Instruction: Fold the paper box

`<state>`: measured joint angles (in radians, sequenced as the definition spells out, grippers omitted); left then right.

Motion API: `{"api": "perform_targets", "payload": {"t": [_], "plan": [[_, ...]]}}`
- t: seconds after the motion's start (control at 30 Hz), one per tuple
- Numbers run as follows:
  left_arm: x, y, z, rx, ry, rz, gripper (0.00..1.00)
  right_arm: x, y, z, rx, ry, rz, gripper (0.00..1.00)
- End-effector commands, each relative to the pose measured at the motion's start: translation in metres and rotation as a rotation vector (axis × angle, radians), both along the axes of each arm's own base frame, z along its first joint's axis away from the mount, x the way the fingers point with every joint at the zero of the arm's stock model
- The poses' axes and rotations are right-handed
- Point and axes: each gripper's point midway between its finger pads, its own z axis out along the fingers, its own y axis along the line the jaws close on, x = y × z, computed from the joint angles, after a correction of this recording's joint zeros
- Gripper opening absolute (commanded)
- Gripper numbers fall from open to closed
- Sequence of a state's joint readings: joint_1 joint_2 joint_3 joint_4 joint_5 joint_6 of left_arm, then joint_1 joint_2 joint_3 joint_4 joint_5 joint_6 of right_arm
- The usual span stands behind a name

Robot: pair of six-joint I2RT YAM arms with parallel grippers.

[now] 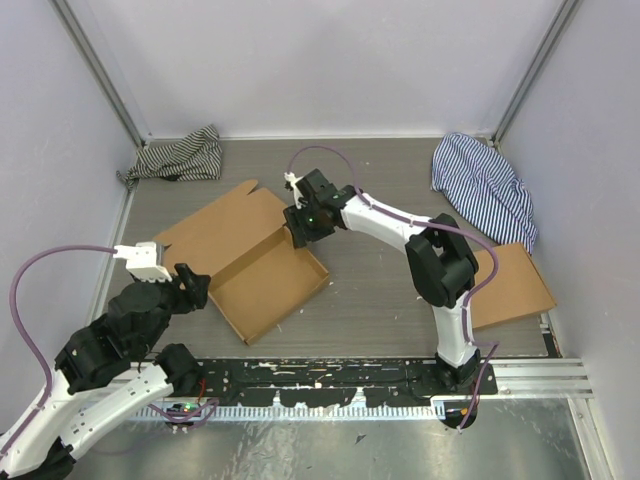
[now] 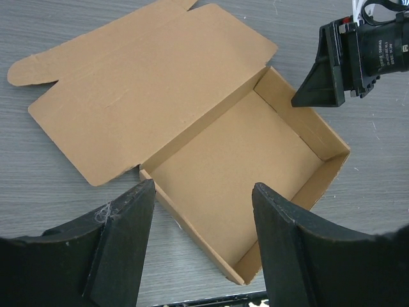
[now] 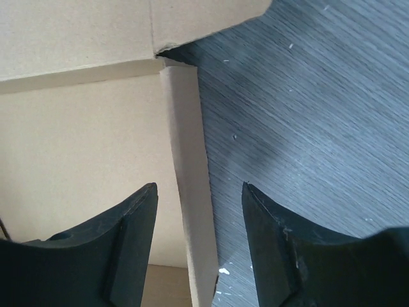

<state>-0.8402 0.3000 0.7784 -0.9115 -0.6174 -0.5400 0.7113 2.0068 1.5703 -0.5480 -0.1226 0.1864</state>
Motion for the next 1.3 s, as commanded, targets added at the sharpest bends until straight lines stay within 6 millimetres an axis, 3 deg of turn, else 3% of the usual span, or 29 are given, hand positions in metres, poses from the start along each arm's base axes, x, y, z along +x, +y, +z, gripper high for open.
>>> {"api": "perform_targets", "payload": {"t": [0.0, 0.33, 0.4, 0.47, 0.53, 0.63, 0.73, 0.9, 1.0, 1.13, 1.27], "plan": [[0.000, -0.002, -0.009, 0.024, 0.023, -0.010, 0.69, 0.005, 0.012, 0.044, 0.107, -0.085, 0.029, 0.60], [0.000, -0.003, -0.009, 0.025, 0.024, -0.013, 0.69, 0.002, 0.022, 0.015, 0.059, -0.056, 0.030, 0.52], [0.000, -0.002, -0.009, 0.026, 0.024, -0.011, 0.69, 0.002, 0.024, 0.008, 0.036, -0.052, 0.020, 0.43], [0.000, -0.003, -0.009, 0.025, 0.024, -0.012, 0.69, 0.001, 0.022, 0.001, 0.007, -0.051, -0.003, 0.26], [0.000, -0.003, -0.010, 0.026, 0.025, -0.011, 0.69, 0.006, 0.005, -0.002, -0.062, -0.094, -0.097, 0.10], [0.001, -0.003, -0.010, 0.025, 0.026, -0.011, 0.70, 0.001, -0.026, 0.000, -0.117, -0.133, -0.211, 0.02], [0.001, -0.005, -0.008, 0.006, 0.023, -0.006, 0.70, -0.015, -0.059, 0.000, -0.142, -0.148, -0.333, 0.01], [0.010, -0.010, 0.000, -0.065, 0.018, 0.051, 0.68, -0.048, -0.093, -0.005, -0.121, -0.144, -0.418, 0.01], [0.024, -0.024, -0.005, -0.077, 0.041, 0.074, 0.69, -0.065, -0.117, -0.006, -0.132, -0.144, -0.474, 0.01], [0.048, -0.058, -0.022, 0.015, 0.149, 0.057, 0.76, -0.086, -0.128, 0.004, -0.082, -0.115, -0.519, 0.01], [0.074, -0.082, -0.029, 0.064, 0.246, 0.045, 0.85, -0.104, -0.123, 0.012, -0.005, -0.083, -0.506, 0.08]]}}
